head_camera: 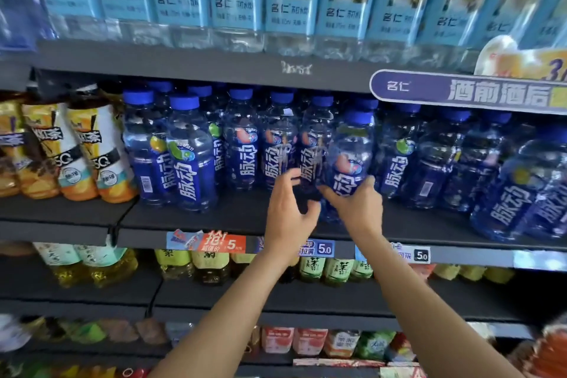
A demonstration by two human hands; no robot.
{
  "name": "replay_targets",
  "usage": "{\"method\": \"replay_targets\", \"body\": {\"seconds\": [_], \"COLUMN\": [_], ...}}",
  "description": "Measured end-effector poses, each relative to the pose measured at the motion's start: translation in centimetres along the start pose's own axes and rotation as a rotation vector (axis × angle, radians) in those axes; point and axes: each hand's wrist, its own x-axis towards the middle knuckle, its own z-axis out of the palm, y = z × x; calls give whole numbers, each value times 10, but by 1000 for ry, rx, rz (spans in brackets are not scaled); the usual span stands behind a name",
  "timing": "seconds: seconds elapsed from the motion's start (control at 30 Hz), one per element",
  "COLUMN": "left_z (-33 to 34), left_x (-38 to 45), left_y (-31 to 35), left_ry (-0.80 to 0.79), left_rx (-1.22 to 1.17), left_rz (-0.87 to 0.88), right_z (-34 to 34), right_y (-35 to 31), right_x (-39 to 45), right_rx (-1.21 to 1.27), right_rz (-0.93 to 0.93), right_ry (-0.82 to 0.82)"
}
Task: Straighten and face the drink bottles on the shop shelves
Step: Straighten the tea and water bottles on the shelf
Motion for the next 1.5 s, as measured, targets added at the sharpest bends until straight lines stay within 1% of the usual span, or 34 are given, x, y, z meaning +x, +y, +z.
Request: {"method": "replay_targets", "body": {"seconds": [0.07, 0.1, 0.2, 0.3, 0.4, 0.47, 0.5, 0.53, 0.63, 0.8, 0.97, 1.03, 1.1, 1.17, 1.23, 1.33, 1.43, 1.5], "left_z": [-13, -20, -45, -73, -96, -108, -114, -118, -122, -120, -118, -117, -110, -91, -63, -20, 12, 39], "left_x": [2, 5, 15, 22, 18, 14, 13, 13, 16, 25, 21, 18, 16, 14, 13, 14, 13, 10], "left_y": [5, 7, 2, -10, -23, -34, -39, -43, -51, -56, -57, -54, -45, -30, -13, 12, 25, 34], "left_ry": [95, 108, 128, 230, 322, 423, 448, 443, 359, 336, 374, 454, 524, 487, 362, 201, 108, 45], "left_rx": [-110, -111, -7, 109, 237, 259, 255, 257, 296, 383, 378, 339, 288, 240, 220, 160, 136, 120], "left_rz": [-23, -21, 0, -44, -66, -131, -169, -194, -242, -324, -303, -281, -185, -37, 60, 93, 85, 93], "right_z": [15, 23, 48, 68, 81, 87, 89, 91, 93, 97, 96, 91, 78, 58, 35, -1, -29, -54], "right_y": [-15, -22, -39, -48, -58, -64, -65, -66, -67, -71, -73, -68, -58, -45, -30, -7, 16, 37], "right_x": [-7, -10, -20, -24, -29, -35, -38, -39, -41, -44, -43, -42, -38, -29, -20, -4, 10, 18], "right_rx": [-26, -28, -48, -65, -75, -78, -67, -44, 6, -157, -165, -87, 0, 39, 40, 10, -15, -50], "right_rz": [-71, -95, -228, -329, -317, -307, -303, -298, -286, -285, -277, -252, -222, -201, -163, -135, -122, -97], "right_ry": [-118, -177, -348, -427, -416, -378, -360, -349, -334, -308, -330, -355, -338, -273, -206, -105, -31, 73]}}
